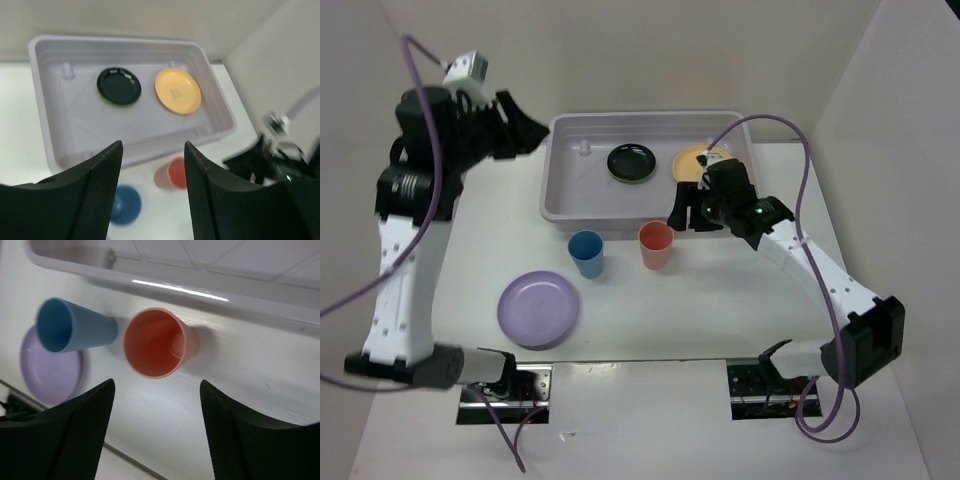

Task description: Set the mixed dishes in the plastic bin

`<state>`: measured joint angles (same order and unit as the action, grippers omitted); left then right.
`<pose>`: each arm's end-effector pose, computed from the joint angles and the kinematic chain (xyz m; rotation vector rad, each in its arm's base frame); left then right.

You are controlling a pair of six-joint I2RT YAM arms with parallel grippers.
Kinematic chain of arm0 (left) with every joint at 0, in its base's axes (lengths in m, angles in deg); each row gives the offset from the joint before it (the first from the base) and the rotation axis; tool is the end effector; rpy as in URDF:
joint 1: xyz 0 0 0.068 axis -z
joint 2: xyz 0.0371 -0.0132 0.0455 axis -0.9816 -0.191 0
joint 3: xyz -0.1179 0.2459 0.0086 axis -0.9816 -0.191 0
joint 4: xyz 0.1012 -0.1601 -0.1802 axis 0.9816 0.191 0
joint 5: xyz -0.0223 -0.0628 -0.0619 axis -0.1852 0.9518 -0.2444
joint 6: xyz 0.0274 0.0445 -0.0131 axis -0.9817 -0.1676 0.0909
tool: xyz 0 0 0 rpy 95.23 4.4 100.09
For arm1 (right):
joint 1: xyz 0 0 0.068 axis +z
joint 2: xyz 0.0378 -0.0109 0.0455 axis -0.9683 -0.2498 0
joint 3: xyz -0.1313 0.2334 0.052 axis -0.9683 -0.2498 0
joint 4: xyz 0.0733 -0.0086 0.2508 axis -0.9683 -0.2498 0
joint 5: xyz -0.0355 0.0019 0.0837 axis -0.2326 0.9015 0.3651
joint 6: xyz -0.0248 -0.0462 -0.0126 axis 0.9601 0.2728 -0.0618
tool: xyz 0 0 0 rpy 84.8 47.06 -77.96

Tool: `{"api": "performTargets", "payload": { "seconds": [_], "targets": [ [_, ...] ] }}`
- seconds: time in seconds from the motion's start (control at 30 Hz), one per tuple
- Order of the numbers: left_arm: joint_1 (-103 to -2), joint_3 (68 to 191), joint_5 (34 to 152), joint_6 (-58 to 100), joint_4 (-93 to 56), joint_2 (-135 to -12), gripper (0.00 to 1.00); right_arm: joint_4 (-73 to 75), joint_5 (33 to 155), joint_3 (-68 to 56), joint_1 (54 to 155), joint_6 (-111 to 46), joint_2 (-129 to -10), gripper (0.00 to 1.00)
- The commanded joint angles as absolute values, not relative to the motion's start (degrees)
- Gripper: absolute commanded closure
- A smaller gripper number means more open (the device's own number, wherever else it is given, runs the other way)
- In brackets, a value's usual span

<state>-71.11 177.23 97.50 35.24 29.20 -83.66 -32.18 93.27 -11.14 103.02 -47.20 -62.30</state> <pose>0.2712 -0.0455 0.5425 -0.1109 1.8045 -0.6166 0.2473 0.1336 0.3469 -0.1894 2.2721 0.5986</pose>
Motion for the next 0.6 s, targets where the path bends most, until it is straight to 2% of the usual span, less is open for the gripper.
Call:
{"api": "performTargets", "payload": {
  "seconds": [0.0, 0.17, 0.33, 0.57],
  "targets": [
    [-71.78, 156.95, 98.24, 35.37, 23.07, -74.72, 0.40, -27.85, 88.05, -10.98, 105.14, -47.26, -66.49, 0.29],
    [-71.78, 139.97, 98.24, 34.85, 22.44, -66.01, 0.40, -28.55, 82.61, -9.74, 108.05, -48.40, -72.12, 0.45],
    [-72.92, 131.43, 98.24, 33.62, 22.44, -60.99, 0.39, -27.42, 79.96, -8.52, 109.55, -49.45, -76.78, 0.45],
    [-72.93, 130.10, 99.29, 31.50, 23.42, -60.98, 0.38, -27.94, 74.86, -7.99, 111.22, -50.69, -80.73, 0.45]
  ]
}}
